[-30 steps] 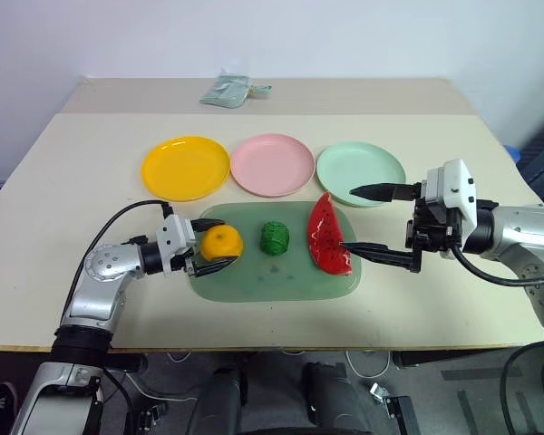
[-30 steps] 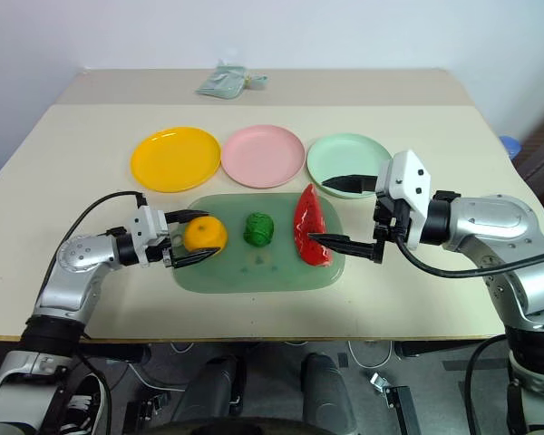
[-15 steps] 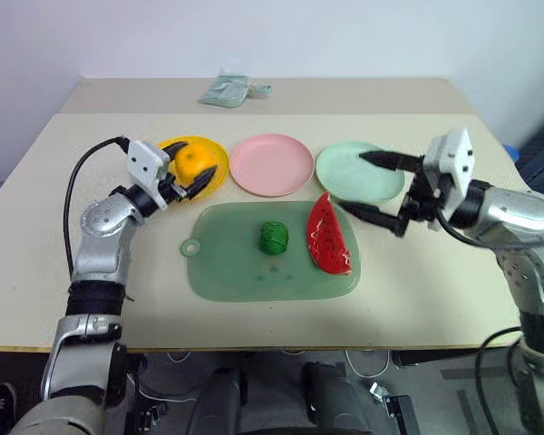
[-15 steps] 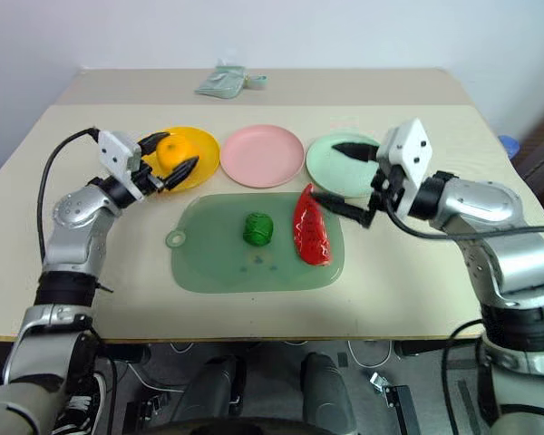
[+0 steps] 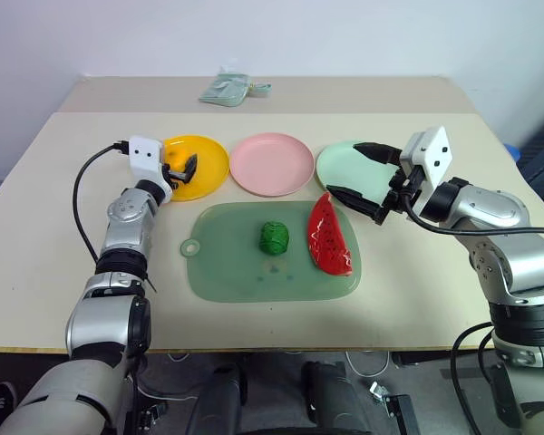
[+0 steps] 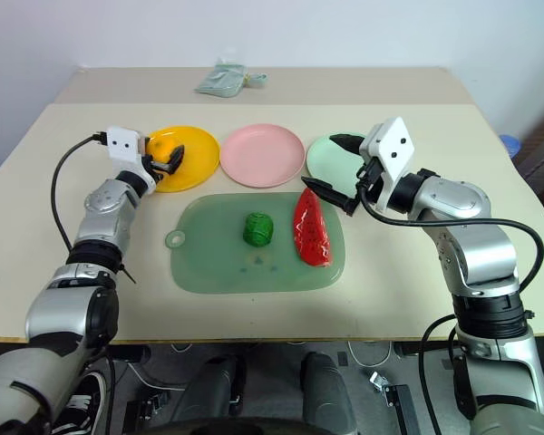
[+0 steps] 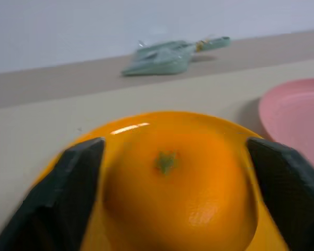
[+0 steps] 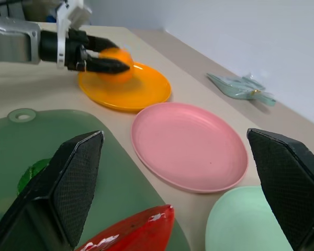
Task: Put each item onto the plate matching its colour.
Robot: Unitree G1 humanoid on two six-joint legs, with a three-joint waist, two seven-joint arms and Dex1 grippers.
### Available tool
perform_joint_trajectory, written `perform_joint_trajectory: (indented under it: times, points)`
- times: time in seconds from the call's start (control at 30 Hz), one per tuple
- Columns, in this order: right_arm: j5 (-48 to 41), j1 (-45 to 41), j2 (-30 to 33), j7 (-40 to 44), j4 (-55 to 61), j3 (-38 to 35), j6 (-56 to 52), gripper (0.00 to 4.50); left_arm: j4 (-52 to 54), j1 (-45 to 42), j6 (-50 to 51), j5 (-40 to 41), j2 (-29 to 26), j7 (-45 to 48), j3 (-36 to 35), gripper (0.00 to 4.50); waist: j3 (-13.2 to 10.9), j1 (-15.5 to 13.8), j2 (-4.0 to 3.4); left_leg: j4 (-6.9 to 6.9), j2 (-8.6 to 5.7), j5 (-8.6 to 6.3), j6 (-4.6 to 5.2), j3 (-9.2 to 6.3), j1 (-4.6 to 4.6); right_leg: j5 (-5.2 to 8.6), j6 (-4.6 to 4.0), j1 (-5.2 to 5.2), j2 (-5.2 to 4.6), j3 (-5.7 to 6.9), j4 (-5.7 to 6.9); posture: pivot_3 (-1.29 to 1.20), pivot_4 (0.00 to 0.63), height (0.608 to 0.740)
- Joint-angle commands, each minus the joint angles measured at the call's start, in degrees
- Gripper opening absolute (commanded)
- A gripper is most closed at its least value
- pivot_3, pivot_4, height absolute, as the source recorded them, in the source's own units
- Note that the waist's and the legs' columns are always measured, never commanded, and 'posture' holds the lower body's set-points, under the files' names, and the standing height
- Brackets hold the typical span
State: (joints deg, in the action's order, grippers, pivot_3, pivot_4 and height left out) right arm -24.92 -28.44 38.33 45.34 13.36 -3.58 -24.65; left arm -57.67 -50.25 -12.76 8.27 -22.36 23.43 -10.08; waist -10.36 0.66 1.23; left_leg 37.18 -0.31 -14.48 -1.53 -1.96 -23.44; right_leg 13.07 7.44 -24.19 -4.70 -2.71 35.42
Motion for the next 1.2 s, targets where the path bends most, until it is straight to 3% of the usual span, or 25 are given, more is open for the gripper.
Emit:
perform_joint_trajectory:
  times: [0.03,0.13,0.43,0.67,1.0,1.2]
  points:
    - [-0.7,0.1,0.2,0.2,2.4,-1.7,0.7,4.50,1.1,-1.5,-3.7,-0.5,-1.3,-0.5,-0.7,4.46,0.0,0.0,0.00,0.00,0.00,0.00,0.00,0.00,0.00,0.00,0.00,0.00,0.00,0.00,0.00,0.00,0.150,0.740]
    - [-1.0,0.3,0.2,0.3,2.6,-1.8,0.5,4.50,1.0,-1.6,-4.2,0.0,-1.4,0.0,-1.0,4.46,0.0,0.0,0.00,0.00,0.00,0.00,0.00,0.00,0.00,0.00,0.00,0.00,0.00,0.00,0.00,0.00,0.150,0.740]
    - [-0.6,-0.2,0.7,0.9,1.3,-2.1,1.0,4.50,13.9,-1.0,-2.4,5.9,-1.5,8.2,-2.3,4.46,0.0,0.0,0.01,0.01,0.00,0.00,0.00,0.00,0.00,0.00,0.00,0.00,-0.01,-0.01,0.01,0.00,0.150,0.740]
    - [-5.3,-2.3,2.6,1.3,4.6,-1.3,-10.1,4.50,31.0,7.4,4.9,13.8,-2.6,26.2,0.6,4.46,0.0,0.2,0.00,-0.02,0.02,0.00,-0.01,-0.01,0.01,0.00,-0.01,-0.01,0.01,-0.02,0.02,0.00,0.150,0.740]
    - [-6.9,-2.6,2.3,1.3,6.6,-1.5,-11.8,4.50,42.0,14.5,16.5,17.4,-3.6,36.0,4.7,4.46,0.0,0.0,-0.01,0.01,0.02,0.00,0.00,0.00,0.01,0.00,-0.01,0.01,0.00,-0.03,0.02,0.00,0.150,0.740]
    - [-5.4,-9.8,-1.4,-3.8,6.7,4.2,-17.7,4.50,47.1,18.3,17.6,18.5,-7.7,41.3,4.2,4.46,0.0,0.7,-0.02,0.00,0.05,0.00,0.00,0.00,0.04,0.00,-0.03,-0.05,0.03,-0.03,0.10,0.00,0.150,0.740]
